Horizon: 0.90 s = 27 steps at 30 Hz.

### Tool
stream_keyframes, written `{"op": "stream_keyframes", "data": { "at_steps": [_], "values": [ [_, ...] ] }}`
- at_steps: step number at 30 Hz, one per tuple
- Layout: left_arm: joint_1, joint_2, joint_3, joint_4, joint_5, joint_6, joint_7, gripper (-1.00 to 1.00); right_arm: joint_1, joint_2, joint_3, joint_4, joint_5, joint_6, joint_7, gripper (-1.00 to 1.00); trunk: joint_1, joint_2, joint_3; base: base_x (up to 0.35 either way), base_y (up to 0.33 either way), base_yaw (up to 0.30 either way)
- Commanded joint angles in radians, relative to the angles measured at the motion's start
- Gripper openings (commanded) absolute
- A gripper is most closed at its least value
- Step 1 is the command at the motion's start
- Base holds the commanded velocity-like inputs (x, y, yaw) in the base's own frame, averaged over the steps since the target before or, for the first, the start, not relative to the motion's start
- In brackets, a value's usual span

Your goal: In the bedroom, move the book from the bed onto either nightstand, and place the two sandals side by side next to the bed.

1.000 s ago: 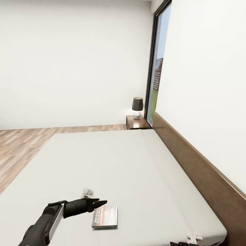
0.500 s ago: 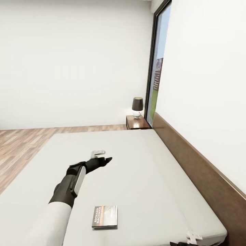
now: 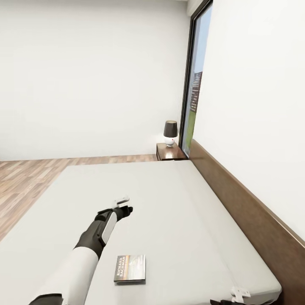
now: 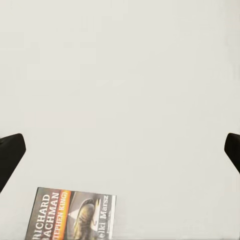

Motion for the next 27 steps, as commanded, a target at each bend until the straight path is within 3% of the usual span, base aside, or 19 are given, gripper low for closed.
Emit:
{"op": "stream_keyframes", "data": {
  "at_steps": [1,6,24,27],
  "values": [
    [-0.001,-0.002,0.002,0.018,0.011,0.004,0.013,1.0,-0.001,-0.001,-0.003,0.0,-0.005,0.002,0.005,1.0,0.001,-0.002,-0.002,0.0,0.0,0.0],
    [-0.001,-0.002,0.001,0.058,0.01,-0.019,0.022,1.0,-0.001,-0.001,-0.003,0.0,-0.005,0.002,0.005,1.0,0.001,-0.002,-0.003,0.0,0.0,0.0],
    [-0.001,-0.003,0.0,0.052,0.012,-0.029,0.019,1.0,-0.001,-0.004,-0.004,0.0,-0.004,0.005,0.008,1.0,0.001,-0.002,-0.029,0.0,0.0,0.0],
    [-0.001,-0.003,0.0,0.052,0.013,-0.029,0.018,1.0,-0.001,-0.008,-0.004,-0.001,-0.002,0.016,0.061,1.0,0.001,-0.002,-0.033,0.0,0.0,0.0]
  ]
}}
